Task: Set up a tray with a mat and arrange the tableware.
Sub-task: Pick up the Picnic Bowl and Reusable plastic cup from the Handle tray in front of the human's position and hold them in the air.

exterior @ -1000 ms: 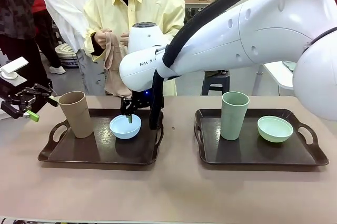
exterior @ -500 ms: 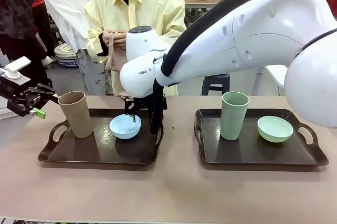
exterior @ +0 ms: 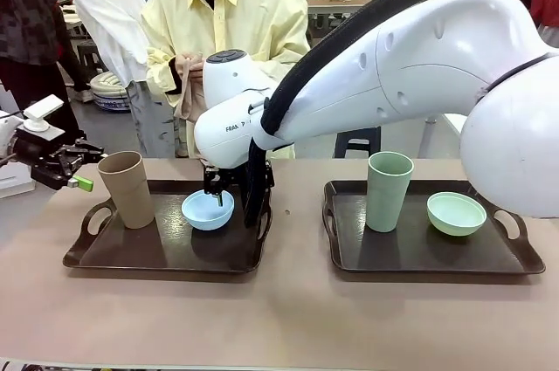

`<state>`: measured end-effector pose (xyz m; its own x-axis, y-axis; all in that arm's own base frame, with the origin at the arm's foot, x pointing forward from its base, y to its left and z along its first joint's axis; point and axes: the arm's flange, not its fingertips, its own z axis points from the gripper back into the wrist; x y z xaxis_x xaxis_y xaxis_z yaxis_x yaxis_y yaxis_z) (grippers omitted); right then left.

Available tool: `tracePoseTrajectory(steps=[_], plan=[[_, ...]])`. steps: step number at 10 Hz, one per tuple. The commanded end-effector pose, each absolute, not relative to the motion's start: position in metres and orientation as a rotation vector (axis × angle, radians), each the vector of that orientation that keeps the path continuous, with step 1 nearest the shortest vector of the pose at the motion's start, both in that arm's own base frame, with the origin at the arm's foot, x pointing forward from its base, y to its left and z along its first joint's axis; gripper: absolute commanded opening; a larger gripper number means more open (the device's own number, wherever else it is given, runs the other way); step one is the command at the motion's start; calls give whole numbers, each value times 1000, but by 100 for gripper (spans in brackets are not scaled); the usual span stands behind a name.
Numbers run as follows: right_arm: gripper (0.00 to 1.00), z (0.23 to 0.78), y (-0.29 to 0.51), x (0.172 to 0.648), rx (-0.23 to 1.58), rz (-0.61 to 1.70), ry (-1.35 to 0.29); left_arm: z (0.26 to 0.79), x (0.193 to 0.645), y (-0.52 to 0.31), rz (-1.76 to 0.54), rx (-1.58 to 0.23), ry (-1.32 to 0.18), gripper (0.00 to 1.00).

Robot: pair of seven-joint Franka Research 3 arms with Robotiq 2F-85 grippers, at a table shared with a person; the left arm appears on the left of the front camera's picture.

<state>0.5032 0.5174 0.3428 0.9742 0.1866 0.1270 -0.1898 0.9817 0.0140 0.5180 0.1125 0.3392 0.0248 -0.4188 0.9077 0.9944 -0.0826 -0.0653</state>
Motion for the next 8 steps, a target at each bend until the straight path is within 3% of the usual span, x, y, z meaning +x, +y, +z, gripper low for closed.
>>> tracePoseTrajectory(steps=[1,8], plan=[[100,343,520,502,20,170,-134,336,526,102,-1463,-937,-835,100],[100,331,536,507,20,196,-108,307,541,72,-1548,-909,-861,100]])
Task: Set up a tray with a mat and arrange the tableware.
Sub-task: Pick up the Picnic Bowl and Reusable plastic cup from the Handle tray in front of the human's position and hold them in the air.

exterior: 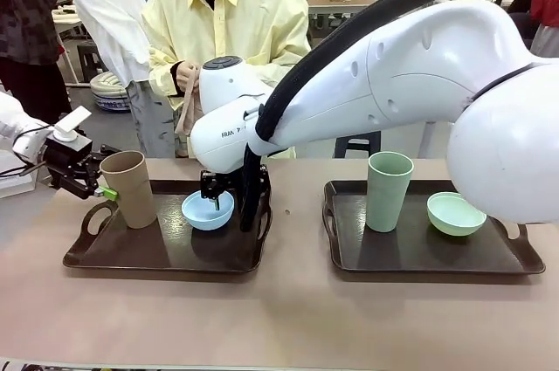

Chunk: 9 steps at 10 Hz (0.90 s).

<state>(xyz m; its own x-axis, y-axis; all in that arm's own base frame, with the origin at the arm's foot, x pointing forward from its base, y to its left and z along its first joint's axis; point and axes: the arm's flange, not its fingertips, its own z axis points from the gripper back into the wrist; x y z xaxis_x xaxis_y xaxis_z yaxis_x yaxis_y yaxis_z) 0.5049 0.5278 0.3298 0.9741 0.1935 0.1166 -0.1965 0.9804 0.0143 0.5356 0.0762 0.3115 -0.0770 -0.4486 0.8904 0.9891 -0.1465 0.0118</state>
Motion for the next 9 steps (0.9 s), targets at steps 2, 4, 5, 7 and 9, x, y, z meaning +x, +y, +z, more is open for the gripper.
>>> tracePoseTrajectory(steps=[2,4,5,7,9], plan=[[100,327,542,510,26,206,-103,303,544,68,-1551,-939,-854,100],[100,322,546,513,35,213,-95,296,546,61,-1552,-958,-848,100],[100,321,546,514,38,214,-95,292,548,58,-1550,-969,-840,100],[100,322,547,515,42,216,-93,287,550,51,-1549,-983,-836,100],[100,322,545,518,42,213,-92,281,554,45,-1546,-996,-837,100]])
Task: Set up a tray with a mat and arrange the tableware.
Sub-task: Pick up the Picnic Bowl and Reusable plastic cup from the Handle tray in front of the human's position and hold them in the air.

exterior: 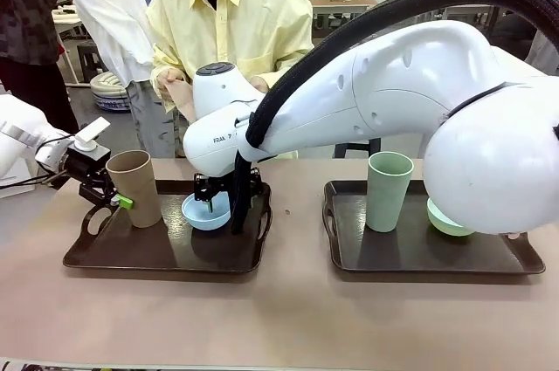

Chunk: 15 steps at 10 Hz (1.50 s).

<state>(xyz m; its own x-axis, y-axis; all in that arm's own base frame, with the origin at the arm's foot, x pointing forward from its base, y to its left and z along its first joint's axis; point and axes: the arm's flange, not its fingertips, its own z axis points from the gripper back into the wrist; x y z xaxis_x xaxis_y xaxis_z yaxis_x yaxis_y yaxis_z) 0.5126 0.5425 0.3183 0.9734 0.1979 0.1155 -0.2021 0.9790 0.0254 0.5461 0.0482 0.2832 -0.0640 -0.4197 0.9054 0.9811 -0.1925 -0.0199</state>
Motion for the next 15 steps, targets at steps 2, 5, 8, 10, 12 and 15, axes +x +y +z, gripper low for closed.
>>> tracePoseTrajectory(steps=[2,5,8,10,12,15], plan=[[55,322,545,517,43,238,-102,279,554,44,-1538,-1002,-839,56],[0,322,544,516,41,244,-96,281,555,43,-1537,-1009,-837,0],[4,322,545,513,34,247,-92,282,554,44,-1528,-1021,-829,27],[0,324,545,511,28,246,-93,282,555,44,-1523,-1025,-819,27],[0,329,543,505,11,243,-106,281,556,46,-1516,-1023,-812,0],[0,333,542,504,-5,232,-108,282,556,47,-1508,-1019,-793,27]])
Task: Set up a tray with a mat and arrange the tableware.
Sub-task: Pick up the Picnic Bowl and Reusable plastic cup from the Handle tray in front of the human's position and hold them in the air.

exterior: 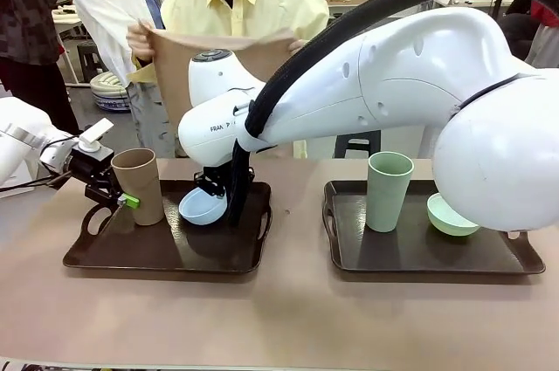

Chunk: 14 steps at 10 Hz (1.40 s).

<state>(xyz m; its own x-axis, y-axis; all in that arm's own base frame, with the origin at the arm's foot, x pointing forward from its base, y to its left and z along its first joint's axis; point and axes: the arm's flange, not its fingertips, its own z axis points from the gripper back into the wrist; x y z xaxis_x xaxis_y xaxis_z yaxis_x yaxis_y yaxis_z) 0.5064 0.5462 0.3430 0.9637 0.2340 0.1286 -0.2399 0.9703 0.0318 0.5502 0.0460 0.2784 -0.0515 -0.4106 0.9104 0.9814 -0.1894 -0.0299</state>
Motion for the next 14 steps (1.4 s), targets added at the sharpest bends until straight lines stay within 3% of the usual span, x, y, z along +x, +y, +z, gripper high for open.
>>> tracePoseTrajectory(steps=[1,2,4,11,14], plan=[[0,333,542,504,-3,223,-107,283,555,49,-1502,-1019,-790,0],[0,334,541,504,10,232,-102,286,554,51,-1500,-1024,-773,68],[0,364,530,494,48,232,-123,314,536,62,-1520,-1036,-803,68],[0,522,504,414,82,200,-336,469,451,76,-1634,-819,-907,68],[0,542,512,416,109,230,-322,481,445,90,-1622,-809,-936,68]])
